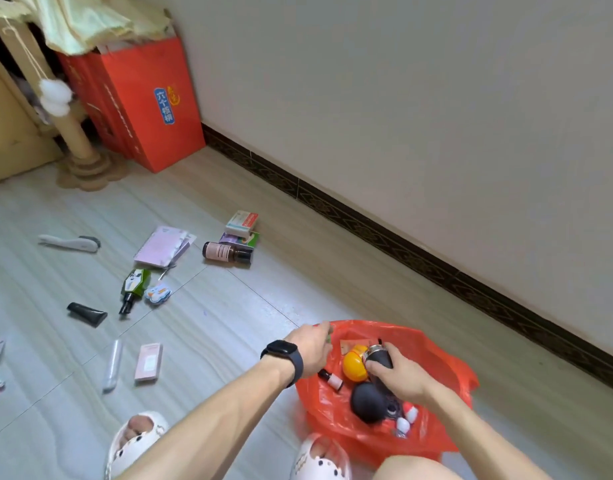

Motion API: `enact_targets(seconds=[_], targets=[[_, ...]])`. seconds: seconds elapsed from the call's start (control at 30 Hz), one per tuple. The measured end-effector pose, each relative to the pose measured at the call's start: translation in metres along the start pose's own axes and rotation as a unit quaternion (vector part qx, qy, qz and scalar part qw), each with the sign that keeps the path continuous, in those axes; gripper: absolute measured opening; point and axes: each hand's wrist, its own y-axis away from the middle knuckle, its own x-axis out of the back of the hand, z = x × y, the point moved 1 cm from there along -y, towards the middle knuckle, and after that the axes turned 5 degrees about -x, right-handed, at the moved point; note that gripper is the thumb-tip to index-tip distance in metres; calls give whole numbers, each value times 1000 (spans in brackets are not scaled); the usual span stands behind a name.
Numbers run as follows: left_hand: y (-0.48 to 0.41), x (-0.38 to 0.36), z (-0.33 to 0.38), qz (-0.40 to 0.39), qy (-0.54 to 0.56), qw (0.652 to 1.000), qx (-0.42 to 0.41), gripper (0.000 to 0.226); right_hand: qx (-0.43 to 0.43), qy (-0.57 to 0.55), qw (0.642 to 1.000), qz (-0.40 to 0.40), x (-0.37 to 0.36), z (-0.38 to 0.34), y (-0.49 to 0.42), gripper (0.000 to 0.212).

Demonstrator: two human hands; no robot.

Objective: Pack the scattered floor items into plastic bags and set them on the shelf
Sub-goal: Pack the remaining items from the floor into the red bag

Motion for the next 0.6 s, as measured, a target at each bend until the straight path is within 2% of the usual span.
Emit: enact_targets(seconds=[0.1,0.2,0.27,0.3,0.37,0.43,0.53,0.6], targets=[[-3,-42,10,-49,35,998,21,34,-64,-206,976,0,-43,42,-9,60],[-9,-70,21,-64,96,991,63,37,-152,-393,907,15,-63,66,-9,39],[-13,-85,27,-83,142,982,94,46,-193,-469,862,23,-66,73,-6,34],[-15,-94,29,-95,159,977,104,55,-200,-483,852,29,-66,76,-5,34],[-13,-108,34,-123,155,974,114,75,-185,-481,856,36,-64,82,-8,32],[-10,-120,34,-135,79,983,92,84,-166,-452,876,42,-60,87,-12,31],[-2,-127,27,-129,-121,984,31,84,-139,-384,911,62,-51,94,-20,36],[4,-129,22,-138,-186,973,21,78,-141,-299,939,96,-45,97,-23,39]])
